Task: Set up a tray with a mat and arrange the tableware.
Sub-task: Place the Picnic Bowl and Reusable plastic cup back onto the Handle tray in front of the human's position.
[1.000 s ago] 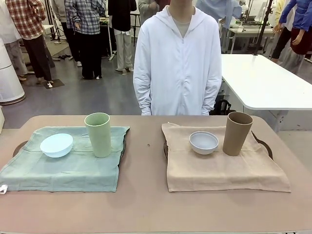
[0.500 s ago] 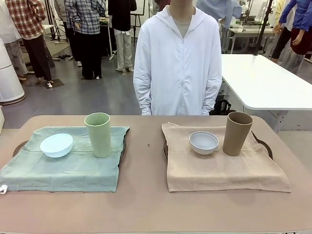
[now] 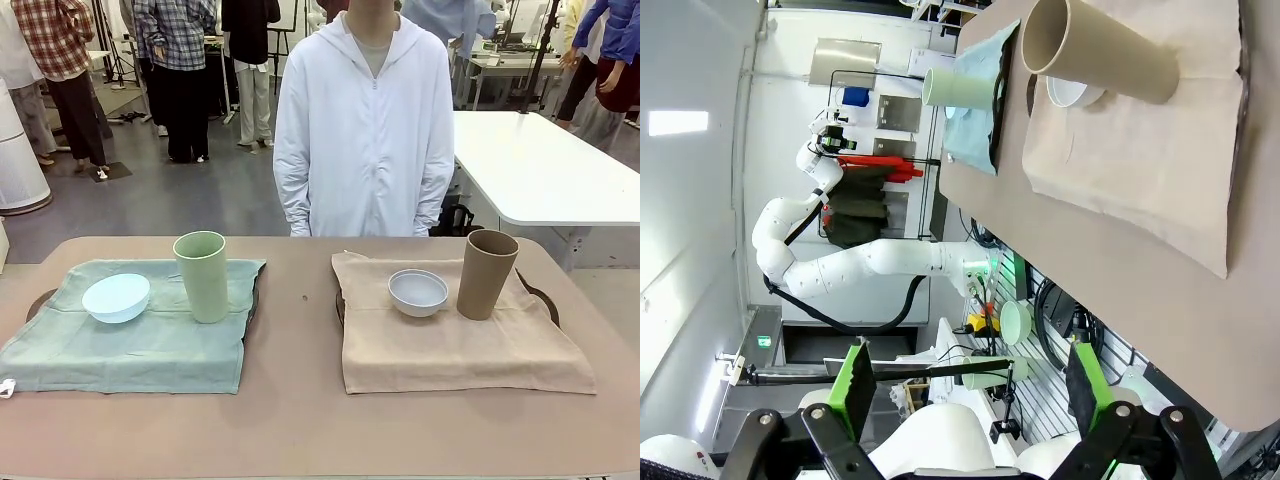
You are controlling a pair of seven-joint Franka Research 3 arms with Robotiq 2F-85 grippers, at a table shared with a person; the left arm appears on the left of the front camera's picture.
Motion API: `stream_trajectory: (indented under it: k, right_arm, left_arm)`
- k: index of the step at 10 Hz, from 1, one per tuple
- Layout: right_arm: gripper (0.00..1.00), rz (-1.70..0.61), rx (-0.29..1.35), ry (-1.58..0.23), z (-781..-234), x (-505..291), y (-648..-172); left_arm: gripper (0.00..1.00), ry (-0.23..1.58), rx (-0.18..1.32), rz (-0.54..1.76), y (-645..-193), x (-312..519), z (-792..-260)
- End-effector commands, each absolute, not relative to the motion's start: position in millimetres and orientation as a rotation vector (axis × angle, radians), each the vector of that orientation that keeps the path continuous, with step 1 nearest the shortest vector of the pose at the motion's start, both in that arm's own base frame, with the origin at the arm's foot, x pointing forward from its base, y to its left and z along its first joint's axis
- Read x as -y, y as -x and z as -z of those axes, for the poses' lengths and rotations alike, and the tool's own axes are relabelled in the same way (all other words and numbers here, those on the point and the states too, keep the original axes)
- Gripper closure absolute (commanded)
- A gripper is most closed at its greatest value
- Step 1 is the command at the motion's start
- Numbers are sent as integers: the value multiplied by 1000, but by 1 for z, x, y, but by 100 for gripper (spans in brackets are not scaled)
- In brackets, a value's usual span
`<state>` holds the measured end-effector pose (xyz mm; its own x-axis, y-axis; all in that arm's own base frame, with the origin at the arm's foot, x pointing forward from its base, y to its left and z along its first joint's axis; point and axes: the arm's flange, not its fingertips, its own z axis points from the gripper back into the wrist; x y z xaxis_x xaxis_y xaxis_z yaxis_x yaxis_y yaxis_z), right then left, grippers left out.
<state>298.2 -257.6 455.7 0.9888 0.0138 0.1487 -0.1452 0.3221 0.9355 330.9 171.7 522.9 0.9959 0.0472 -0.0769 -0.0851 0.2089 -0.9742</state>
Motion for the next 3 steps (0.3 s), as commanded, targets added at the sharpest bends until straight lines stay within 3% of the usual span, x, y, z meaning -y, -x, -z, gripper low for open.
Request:
stream_trajectory:
  k: [1, 3]
  right_arm:
    - [0, -106, 120, -1244, -454, 256, -297]
    - [0, -106, 120, -1244, -454, 256, -297]
  left_arm:
    - [34, 1380, -35, -102, -329, -171, -525]
    - [34, 1380, -35, -102, -329, -171, -525]
